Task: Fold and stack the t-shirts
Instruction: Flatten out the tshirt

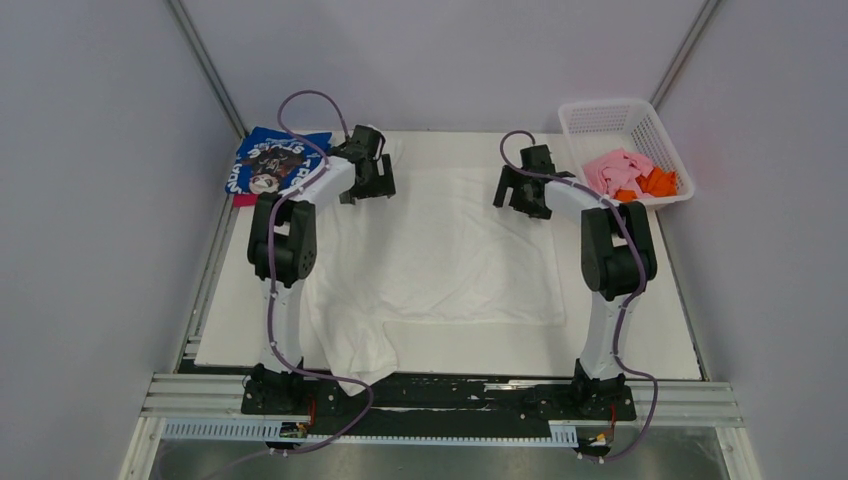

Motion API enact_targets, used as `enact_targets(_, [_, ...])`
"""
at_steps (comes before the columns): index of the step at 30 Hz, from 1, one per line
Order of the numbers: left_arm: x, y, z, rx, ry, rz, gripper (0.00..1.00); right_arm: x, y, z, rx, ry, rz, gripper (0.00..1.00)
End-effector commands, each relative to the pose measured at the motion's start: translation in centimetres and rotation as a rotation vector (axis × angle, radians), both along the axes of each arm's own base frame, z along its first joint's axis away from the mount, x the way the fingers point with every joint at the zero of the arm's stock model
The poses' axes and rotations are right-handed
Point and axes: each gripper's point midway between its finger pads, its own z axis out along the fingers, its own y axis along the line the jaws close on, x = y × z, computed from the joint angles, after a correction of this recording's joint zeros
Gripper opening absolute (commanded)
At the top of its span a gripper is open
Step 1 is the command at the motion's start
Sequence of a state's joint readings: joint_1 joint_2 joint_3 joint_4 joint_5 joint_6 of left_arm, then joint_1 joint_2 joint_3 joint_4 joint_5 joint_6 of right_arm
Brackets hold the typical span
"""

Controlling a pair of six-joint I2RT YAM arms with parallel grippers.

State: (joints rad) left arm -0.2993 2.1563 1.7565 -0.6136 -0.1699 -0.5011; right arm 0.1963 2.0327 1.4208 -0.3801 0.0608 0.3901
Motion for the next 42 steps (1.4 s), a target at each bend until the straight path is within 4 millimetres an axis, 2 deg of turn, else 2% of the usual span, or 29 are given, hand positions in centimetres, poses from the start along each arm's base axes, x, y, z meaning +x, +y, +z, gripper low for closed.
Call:
enact_targets(1, [1.2,1.2,-1.2,0.033,0.005,0.053,1.0,-0.3,-2.4,-1.0,-0.044,0.031,-0.085,1.0])
enact_targets(9, [4.1,0.1,-4.0,0.028,0.037,0.029,1.0,0.5,-5.3,-3.0,-0.014,0.093,-0.166,1.0])
enact_targets(13, [5.7,-0.2,-5.2,-0.001,0.055,0.026,1.0,1.9,-6.6,-3.2,0.013,0.099,-0.203,1.0])
enact_targets(14, [5.8,-0.2,-6.0,-0.003,0.066,0.028,1.0,2.4,-6.7,-3.1,0.02,0.095,-0.207,1.0])
enact_targets(15, [6.6,-0.3,-5.5,-0.02,0.047,0.025,1.0,3.0,-7.1,-2.9,0.028,0.089,-0.214,1.0])
enact_targets(16, [6.9,-0.3,-6.1,-0.024,0.05,0.022,1.0,3.5,-7.2,-2.8,0.033,0.083,-0.215,1.0])
enact_targets(18, [8.7,-0.5,-5.2,-0.057,0.006,0.012,1.0,4.6,-7.7,-2.1,0.032,0.065,-0.225,1.0])
enact_targets(21, [10.2,-1.4,-3.5,-0.107,-0.03,-0.03,1.0,6.5,-7.7,-0.1,0.032,0.015,-0.194,1.0])
enact_targets(25, [10.7,-2.9,1.5,-0.158,-0.115,-0.109,1.0,8.0,-6.3,5.2,0.032,-0.096,-0.112,1.0])
enact_targets(26, [10.0,-3.2,3.5,-0.16,-0.135,-0.121,1.0,8.0,-5.7,6.7,0.02,-0.127,-0.088,1.0])
enact_targets(27, [9.7,-3.2,4.5,-0.153,-0.155,-0.129,1.0,7.7,-5.0,8.2,0.01,-0.156,-0.061,1.0])
enact_targets(28, [8.5,-3.4,6.5,-0.15,-0.171,-0.137,1.0,7.2,-4.0,10.2,0.004,-0.198,-0.03,1.0])
enact_targets(29, [7.9,-3.4,7.4,-0.148,-0.187,-0.138,1.0,6.5,-2.8,11.4,-0.003,-0.225,0.005,1.0])
enact_targets(30, [6.1,-3.4,9.0,-0.151,-0.194,-0.144,1.0,5.2,-1.5,11.7,-0.012,-0.235,0.042,1.0])
enact_targets(31, [5.6,-3.1,9.8,-0.147,-0.213,-0.119,1.0,4.0,0.1,12.3,-0.014,-0.258,0.087,1.0])
enact_targets(32, [3.3,-2.6,10.8,-0.15,-0.208,-0.111,1.0,2.6,1.8,13.0,-0.011,-0.281,0.136,1.0])
enact_targets(33, [2.5,-2.6,11.7,-0.171,-0.226,-0.092,1.0,1.0,3.7,13.3,-0.001,-0.296,0.192,1.0])
enact_targets(34, [-0.1,-1.9,11.7,-0.175,-0.208,-0.079,1.0,-0.8,6.2,13.4,0.028,-0.305,0.271,1.0])
enact_targets(35, [-1.1,-1.6,12.1,-0.195,-0.219,-0.046,1.0,-2.7,8.2,13.3,0.046,-0.31,0.332,1.0])
enact_targets(36, [-4.0,-0.7,11.2,-0.196,-0.188,-0.028,1.0,-4.6,10.3,13.3,0.063,-0.319,0.392,0.99])
enact_targets(37, [-5.4,-0.4,13.0,-0.234,-0.234,0.0,1.0,-6.6,12.2,12.8,0.076,-0.316,0.449,0.98])
enact_targets(38, [-8.0,0.2,9.9,-0.228,-0.168,0.019,1.0,-8.7,14.5,12.3,0.094,-0.312,0.526,0.97])
enact_targets(39, [-9.3,0.3,11.4,-0.275,-0.21,0.037,1.0,-10.5,16.5,12.0,0.102,-0.317,0.584,0.95])
enact_targets(40, [-11.7,0.8,8.3,-0.268,-0.141,0.052,1.0,-12.3,18.4,11.6,0.109,-0.316,0.64,0.94])
enact_targets(41, [-13.8,1.1,7.3,-0.29,-0.125,0.067,1.0,-14.0,20.3,11.2,0.122,-0.314,0.697,0.92])
enact_targets(42, [-14.9,1.1,6.7,-0.304,-0.11,0.07,1.0,-16.2,22.5,10.7,0.141,-0.308,0.762,0.89])
